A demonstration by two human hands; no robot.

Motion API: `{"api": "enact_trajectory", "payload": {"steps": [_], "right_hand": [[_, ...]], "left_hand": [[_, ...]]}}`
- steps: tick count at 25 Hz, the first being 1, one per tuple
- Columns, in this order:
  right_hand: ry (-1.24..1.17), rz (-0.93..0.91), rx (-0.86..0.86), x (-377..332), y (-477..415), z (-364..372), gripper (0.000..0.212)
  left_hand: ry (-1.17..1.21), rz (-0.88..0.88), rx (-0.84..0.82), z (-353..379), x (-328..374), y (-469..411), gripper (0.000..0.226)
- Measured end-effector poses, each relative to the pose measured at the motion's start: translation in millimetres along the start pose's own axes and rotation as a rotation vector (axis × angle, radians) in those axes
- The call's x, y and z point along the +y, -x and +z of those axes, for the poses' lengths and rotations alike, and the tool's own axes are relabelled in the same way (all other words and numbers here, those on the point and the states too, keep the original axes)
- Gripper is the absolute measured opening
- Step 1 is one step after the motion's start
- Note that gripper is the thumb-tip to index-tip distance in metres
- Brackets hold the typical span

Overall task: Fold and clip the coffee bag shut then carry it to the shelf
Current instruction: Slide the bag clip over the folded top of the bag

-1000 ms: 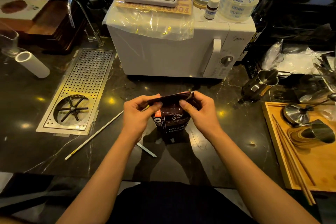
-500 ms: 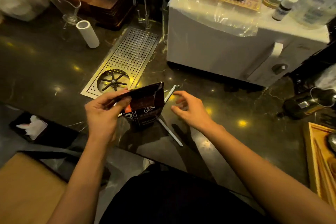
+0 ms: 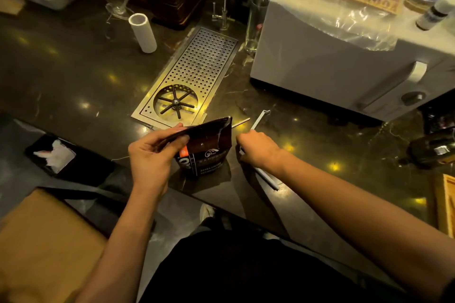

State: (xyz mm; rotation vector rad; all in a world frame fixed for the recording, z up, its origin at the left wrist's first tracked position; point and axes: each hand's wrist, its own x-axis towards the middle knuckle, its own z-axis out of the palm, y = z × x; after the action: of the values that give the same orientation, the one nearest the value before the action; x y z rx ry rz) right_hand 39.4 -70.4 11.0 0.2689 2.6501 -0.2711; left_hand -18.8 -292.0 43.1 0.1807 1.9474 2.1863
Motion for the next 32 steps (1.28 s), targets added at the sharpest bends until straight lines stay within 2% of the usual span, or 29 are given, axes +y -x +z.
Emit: {"api": "enact_trajectory", "payload": {"steps": [3, 6, 10, 13, 16, 18, 22, 32], "right_hand": [[-0.079, 0.062, 0.075, 15, 8, -2, 0.019], [-0.357, 0.158, 0.249, 41, 32, -12, 0.030], [-0.884, 0.295, 0.545, 84, 92, -22, 0.039], [-1.427, 0.320, 0.743, 117, 140, -17, 0.036], [-1.915, 0.289, 0.846, 141, 177, -8, 0.036], [-2.123, 0.283, 0.865, 148, 190, 2, 0.029], [-2.300, 0.270, 0.832, 147, 192, 16, 0.026], [-2.349, 0.316, 0.813, 142, 184, 13, 0.023]], "left_hand": [[0.022, -0.038, -0.066, 8, -4, -10, 0.031], [0.001, -0.052, -0.154, 27, -4, -18, 0.035], [-0.004, -0.071, -0.276, 73, -3, -21, 0.039], [-0.032, -0.065, -0.348, 115, -6, -12, 0.033], [-0.050, -0.076, -0.404, 158, -10, 3, 0.030], [-0.040, -0.108, -0.452, 185, -12, 17, 0.026], [-0.051, -0.125, -0.517, 226, -19, 35, 0.023], [-0.054, -0.154, -0.568, 251, -22, 41, 0.027]]}}
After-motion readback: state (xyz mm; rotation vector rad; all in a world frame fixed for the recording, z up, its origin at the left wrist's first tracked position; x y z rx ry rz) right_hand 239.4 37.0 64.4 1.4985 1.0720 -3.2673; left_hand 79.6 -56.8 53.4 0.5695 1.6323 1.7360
